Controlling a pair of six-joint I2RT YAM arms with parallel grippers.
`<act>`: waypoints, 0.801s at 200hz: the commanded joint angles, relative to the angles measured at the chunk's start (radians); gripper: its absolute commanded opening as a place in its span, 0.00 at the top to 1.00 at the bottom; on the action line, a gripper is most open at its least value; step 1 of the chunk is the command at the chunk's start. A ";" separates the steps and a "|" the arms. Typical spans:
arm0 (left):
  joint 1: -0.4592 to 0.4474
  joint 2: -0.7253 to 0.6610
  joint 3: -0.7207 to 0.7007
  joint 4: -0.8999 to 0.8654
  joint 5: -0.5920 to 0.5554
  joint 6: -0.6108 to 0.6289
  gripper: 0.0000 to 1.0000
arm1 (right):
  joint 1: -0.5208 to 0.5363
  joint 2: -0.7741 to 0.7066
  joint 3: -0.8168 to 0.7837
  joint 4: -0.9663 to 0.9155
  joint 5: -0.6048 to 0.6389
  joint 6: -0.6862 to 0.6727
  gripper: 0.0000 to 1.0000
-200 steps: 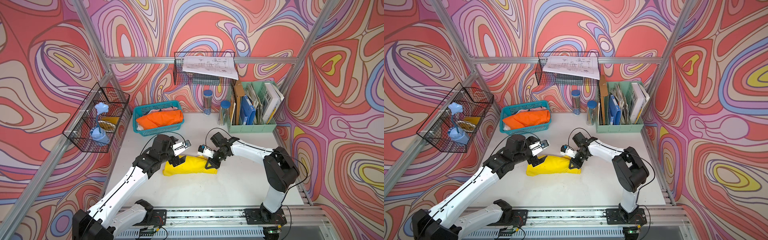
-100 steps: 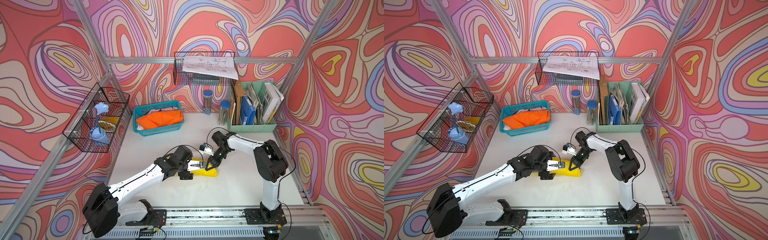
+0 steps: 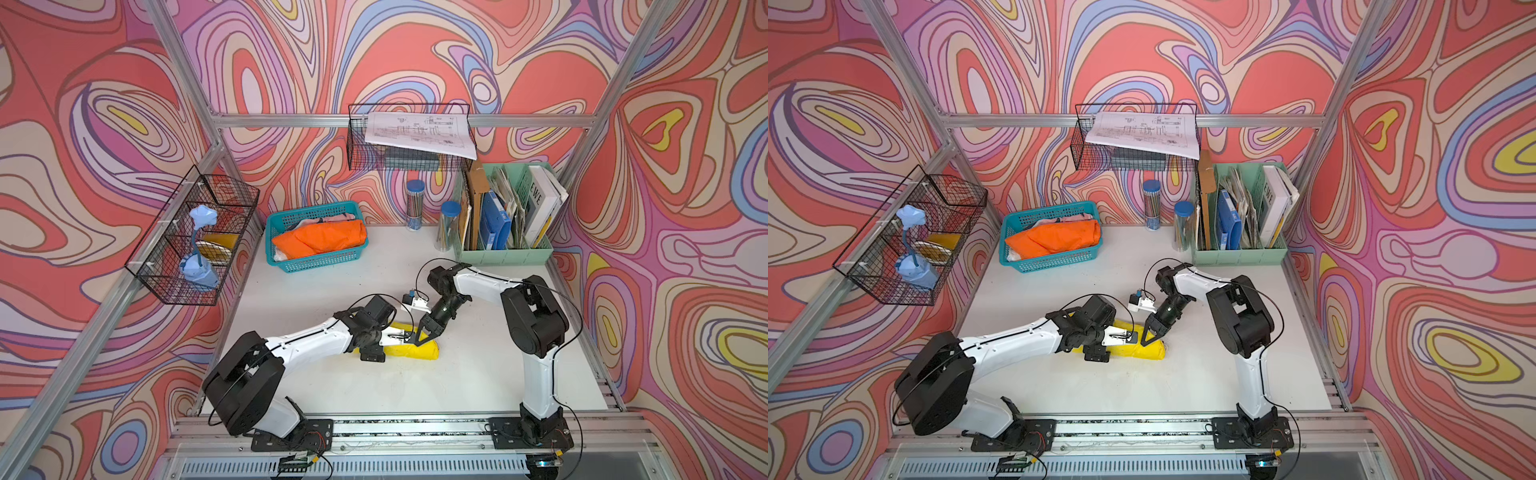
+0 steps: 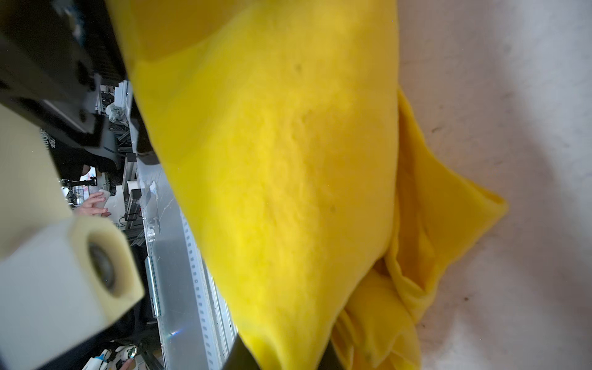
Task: Roll up the shorts
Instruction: Pick up the shorts from the center of the board.
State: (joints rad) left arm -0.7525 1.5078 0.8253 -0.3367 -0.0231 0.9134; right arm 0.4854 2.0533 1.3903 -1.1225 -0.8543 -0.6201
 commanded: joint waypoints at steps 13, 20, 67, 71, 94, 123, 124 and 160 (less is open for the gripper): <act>0.022 0.031 -0.001 0.065 -0.013 0.004 0.02 | -0.009 0.026 -0.023 -0.021 0.029 -0.025 1.00; 0.029 0.031 -0.005 0.065 -0.007 0.003 0.10 | -0.013 0.024 -0.027 -0.014 0.027 -0.020 1.00; 0.036 0.011 0.014 -0.011 0.019 -0.015 0.99 | -0.049 0.008 -0.048 0.043 0.002 0.029 0.94; 0.036 0.012 0.017 -0.018 0.018 -0.021 1.00 | -0.050 0.010 -0.047 0.047 0.003 0.035 0.93; 0.036 -0.008 0.016 -0.040 0.027 -0.039 1.00 | -0.059 0.004 -0.055 0.090 0.019 0.082 0.77; 0.036 -0.039 0.024 -0.079 0.036 -0.070 1.00 | -0.092 -0.041 -0.092 0.203 0.039 0.181 0.02; 0.036 -0.039 0.025 -0.080 0.037 -0.071 1.00 | -0.093 -0.042 -0.093 0.208 0.039 0.185 0.02; 0.036 -0.019 0.023 -0.104 0.036 -0.083 1.00 | -0.144 -0.062 -0.108 0.266 0.092 0.278 0.02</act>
State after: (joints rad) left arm -0.7242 1.4940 0.8257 -0.3641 0.0010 0.8532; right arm 0.3790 2.0247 1.3018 -0.9470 -0.8707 -0.4358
